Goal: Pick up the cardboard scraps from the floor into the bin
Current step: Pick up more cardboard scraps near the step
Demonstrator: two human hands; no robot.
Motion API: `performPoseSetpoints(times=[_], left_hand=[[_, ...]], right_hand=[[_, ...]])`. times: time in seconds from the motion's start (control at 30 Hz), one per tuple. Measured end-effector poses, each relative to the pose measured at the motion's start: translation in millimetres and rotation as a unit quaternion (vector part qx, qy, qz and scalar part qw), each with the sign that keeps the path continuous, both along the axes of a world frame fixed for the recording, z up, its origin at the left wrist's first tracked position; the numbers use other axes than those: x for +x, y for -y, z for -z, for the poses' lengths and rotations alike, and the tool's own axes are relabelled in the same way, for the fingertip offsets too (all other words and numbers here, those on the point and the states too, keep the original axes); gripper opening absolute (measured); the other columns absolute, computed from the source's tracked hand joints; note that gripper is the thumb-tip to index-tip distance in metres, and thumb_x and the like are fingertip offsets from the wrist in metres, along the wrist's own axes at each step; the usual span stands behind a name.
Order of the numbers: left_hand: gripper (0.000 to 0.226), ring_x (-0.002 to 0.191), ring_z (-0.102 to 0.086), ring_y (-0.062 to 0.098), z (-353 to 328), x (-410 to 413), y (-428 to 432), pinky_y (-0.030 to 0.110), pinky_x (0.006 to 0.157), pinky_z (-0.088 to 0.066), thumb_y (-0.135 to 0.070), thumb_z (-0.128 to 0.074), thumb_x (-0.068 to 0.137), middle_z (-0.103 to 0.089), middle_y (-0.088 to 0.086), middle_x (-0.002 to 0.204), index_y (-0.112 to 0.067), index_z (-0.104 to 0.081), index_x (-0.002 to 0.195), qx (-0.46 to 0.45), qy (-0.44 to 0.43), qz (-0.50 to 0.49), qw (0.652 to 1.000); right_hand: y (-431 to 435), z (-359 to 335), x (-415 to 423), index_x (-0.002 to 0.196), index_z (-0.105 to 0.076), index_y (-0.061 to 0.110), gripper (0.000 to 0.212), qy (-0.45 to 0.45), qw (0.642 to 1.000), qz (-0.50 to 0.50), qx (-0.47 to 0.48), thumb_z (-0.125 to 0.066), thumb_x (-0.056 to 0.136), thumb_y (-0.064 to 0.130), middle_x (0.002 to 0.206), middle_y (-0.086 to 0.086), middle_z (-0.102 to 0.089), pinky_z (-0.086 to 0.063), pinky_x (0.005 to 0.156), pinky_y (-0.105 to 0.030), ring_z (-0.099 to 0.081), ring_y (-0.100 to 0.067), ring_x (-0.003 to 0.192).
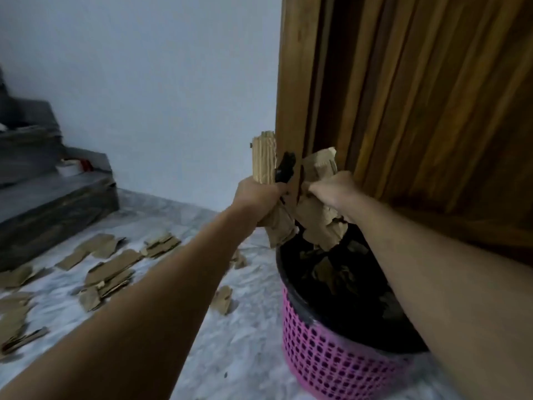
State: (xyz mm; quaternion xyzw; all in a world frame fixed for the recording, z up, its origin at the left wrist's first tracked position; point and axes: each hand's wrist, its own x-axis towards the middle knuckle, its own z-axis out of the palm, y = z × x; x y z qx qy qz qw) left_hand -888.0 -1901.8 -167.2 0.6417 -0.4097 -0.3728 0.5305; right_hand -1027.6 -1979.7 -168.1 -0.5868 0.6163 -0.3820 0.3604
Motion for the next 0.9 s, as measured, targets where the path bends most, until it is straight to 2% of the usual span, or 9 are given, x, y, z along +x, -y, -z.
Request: performPoseSetpoints(times=[0.1,0.17,0.27,0.33,0.47,0.53,0.7,0.8,0.9], left_hand=[[0.049,0.075,-0.062,0.021,15.7,-33.7,27.8,0.025,0.047,-0.048,-0.032,-0.070,0.082,-0.060,0.008,0.093,-0.005,-0.052,0.120,0.052,0.039,0.031,0.997],[0.064,0.085,-0.058,0.023,30.9,-49.7,40.7,0.024,0.051,-0.046,-0.040,-0.072,0.080,-0.055,0.008,0.102,-0.006,-0.047,0.128,0.095,0.103,0.062,0.988],[0.090,0.102,-0.054,0.024,50.2,-58.6,50.4,0.031,0.080,-0.052,-0.057,-0.075,0.071,-0.053,0.009,0.121,-0.006,-0.040,0.137,0.161,0.229,0.159,0.947],[0.100,0.114,-0.054,0.026,55.6,-56.3,56.4,0.037,0.095,-0.050,-0.066,-0.075,0.062,-0.053,0.008,0.131,-0.012,-0.042,0.140,0.183,0.302,0.227,0.908],[0.083,0.103,-0.065,0.020,46.6,-37.3,66.2,0.040,0.097,-0.051,-0.072,-0.075,0.050,-0.068,0.000,0.112,-0.021,-0.068,0.115,0.201,0.327,0.343,0.857],[0.067,0.110,-0.063,0.017,39.4,-25.5,65.5,0.035,0.102,-0.047,-0.063,-0.076,0.065,-0.069,-0.002,0.116,-0.019,-0.069,0.115,0.224,0.267,0.409,0.843],[0.037,0.116,-0.060,0.018,28.9,30.0,69.7,0.034,0.102,-0.048,-0.029,-0.059,0.094,-0.063,0.003,0.125,-0.015,-0.058,0.128,0.190,0.212,0.404,0.869],[0.019,0.106,-0.067,0.024,26.0,71.2,68.6,0.036,0.092,-0.053,-0.020,-0.056,0.094,-0.069,0.007,0.115,-0.018,-0.066,0.110,0.163,0.257,0.378,0.874],[0.024,0.101,-0.069,0.026,23.1,119.8,63.3,0.041,0.095,-0.053,-0.021,-0.053,0.096,-0.069,0.008,0.111,-0.016,-0.063,0.117,0.154,0.249,0.358,0.887]], right_hand=[[4.6,26.1,-47.9,0.133,-0.050,0.003,0.066,-0.043,0.998,0.041,0.037,-0.075,0.084,0.039,0.126,-0.013,-0.059,-0.046,0.082,-0.032,-0.057,-0.031,0.112],[7.7,40.4,-66.5,0.137,-0.047,0.006,0.068,-0.066,0.995,0.050,0.057,-0.072,0.086,0.042,0.133,-0.015,-0.055,-0.048,0.089,-0.037,-0.054,-0.034,0.119],[14.5,51.1,-79.7,0.154,-0.021,0.010,0.082,-0.112,0.985,0.025,0.131,-0.065,0.091,0.039,0.155,-0.014,-0.031,-0.046,0.099,-0.041,-0.040,-0.037,0.135],[16.9,51.7,-83.7,0.156,-0.015,0.017,0.083,-0.161,0.977,0.006,0.141,-0.062,0.090,0.033,0.159,-0.011,-0.023,-0.051,0.092,-0.042,-0.040,-0.037,0.135],[24.0,48.6,-75.7,0.146,-0.042,0.024,0.061,-0.199,0.979,0.010,0.055,-0.057,0.087,0.027,0.147,-0.005,-0.044,-0.048,0.100,-0.044,-0.050,-0.030,0.125],[25.0,45.2,-63.9,0.134,-0.055,0.028,0.042,-0.197,0.980,0.033,-0.008,-0.055,0.092,0.029,0.135,-0.002,-0.055,-0.051,0.095,-0.042,-0.057,-0.026,0.115],[20.3,30.8,-15.4,0.122,-0.064,0.028,0.028,-0.291,0.946,0.056,-0.127,-0.050,0.098,0.027,0.127,0.003,-0.061,-0.046,0.070,-0.029,-0.060,-0.018,0.098],[14.7,22.4,24.5,0.118,-0.066,0.027,0.025,-0.350,0.921,0.026,-0.169,-0.050,0.099,0.030,0.122,0.003,-0.063,-0.046,0.070,-0.030,-0.060,-0.019,0.089],[10.9,27.7,81.1,0.115,-0.068,0.025,0.025,-0.385,0.904,-0.040,-0.181,-0.051,0.097,0.029,0.121,0.003,-0.064,-0.050,0.080,-0.033,-0.061,-0.019,0.095]])
